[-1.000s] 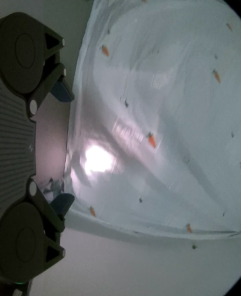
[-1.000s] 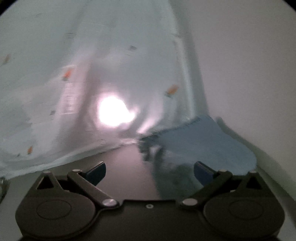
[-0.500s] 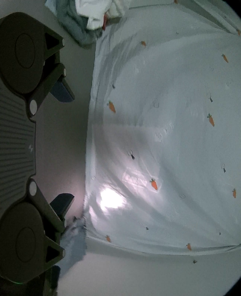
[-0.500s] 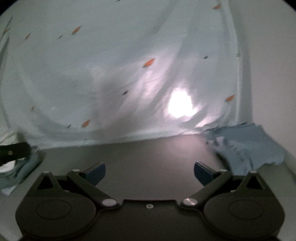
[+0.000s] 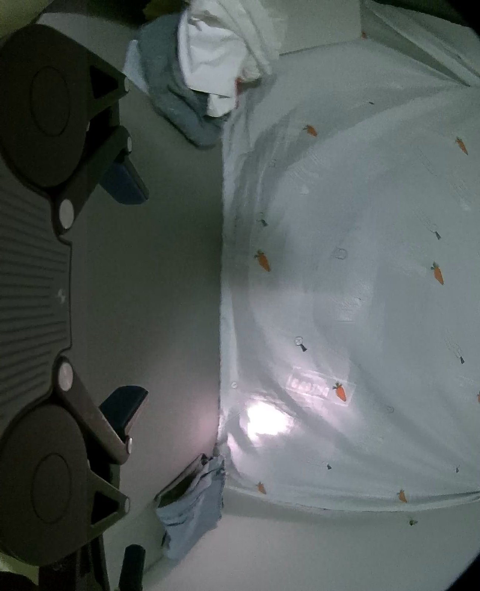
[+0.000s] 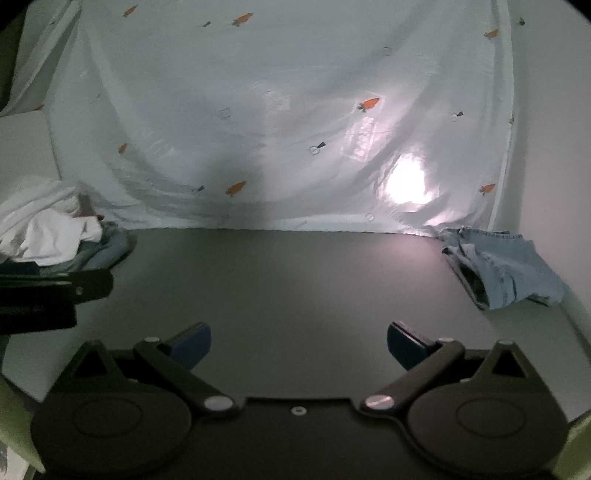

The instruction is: Fold clothes

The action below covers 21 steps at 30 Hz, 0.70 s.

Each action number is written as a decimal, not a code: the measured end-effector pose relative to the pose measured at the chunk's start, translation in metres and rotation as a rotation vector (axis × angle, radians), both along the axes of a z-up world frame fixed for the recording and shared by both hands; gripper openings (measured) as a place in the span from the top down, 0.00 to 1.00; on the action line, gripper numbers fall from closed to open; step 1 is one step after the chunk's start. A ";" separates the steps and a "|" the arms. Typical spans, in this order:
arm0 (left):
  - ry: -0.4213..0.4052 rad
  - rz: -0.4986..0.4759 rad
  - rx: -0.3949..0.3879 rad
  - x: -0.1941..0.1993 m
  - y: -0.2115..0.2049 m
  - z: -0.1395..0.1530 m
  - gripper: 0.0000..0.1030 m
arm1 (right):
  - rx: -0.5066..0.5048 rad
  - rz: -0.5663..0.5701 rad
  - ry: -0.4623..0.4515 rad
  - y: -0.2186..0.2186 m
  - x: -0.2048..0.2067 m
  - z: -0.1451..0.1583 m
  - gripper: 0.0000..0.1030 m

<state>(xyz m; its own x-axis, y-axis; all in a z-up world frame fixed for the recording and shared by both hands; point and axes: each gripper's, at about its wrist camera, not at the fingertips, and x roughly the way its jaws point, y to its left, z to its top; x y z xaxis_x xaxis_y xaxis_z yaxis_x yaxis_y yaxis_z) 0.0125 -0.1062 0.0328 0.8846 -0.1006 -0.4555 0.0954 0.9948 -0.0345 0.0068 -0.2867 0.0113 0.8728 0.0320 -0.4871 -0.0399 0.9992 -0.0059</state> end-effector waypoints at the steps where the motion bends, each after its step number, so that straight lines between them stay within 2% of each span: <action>1: 0.007 0.002 0.001 -0.006 0.003 -0.002 0.00 | -0.004 0.002 0.003 0.004 -0.006 -0.001 0.00; 10: 0.038 0.026 0.009 -0.042 0.028 -0.007 0.00 | 0.003 0.011 0.043 0.025 -0.044 -0.011 0.00; 21: 0.030 0.020 -0.008 -0.056 0.044 -0.005 0.00 | -0.015 -0.003 0.032 0.036 -0.062 -0.011 0.00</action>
